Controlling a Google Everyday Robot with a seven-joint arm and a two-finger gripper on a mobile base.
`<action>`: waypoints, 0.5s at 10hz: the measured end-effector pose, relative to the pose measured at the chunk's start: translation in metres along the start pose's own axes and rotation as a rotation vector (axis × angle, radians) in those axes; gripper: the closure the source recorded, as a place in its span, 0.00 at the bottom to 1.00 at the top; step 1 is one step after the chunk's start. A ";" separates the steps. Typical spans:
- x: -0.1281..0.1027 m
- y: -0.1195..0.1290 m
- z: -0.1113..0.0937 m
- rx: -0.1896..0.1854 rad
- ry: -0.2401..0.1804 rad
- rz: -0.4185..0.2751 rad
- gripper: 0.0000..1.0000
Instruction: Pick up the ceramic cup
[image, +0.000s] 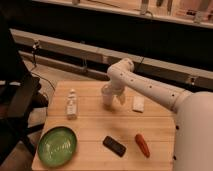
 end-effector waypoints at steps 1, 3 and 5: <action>0.000 -0.001 0.001 0.001 0.000 0.000 0.20; 0.001 -0.003 0.003 0.001 0.002 -0.001 0.24; 0.001 -0.004 0.004 0.001 0.003 -0.001 0.39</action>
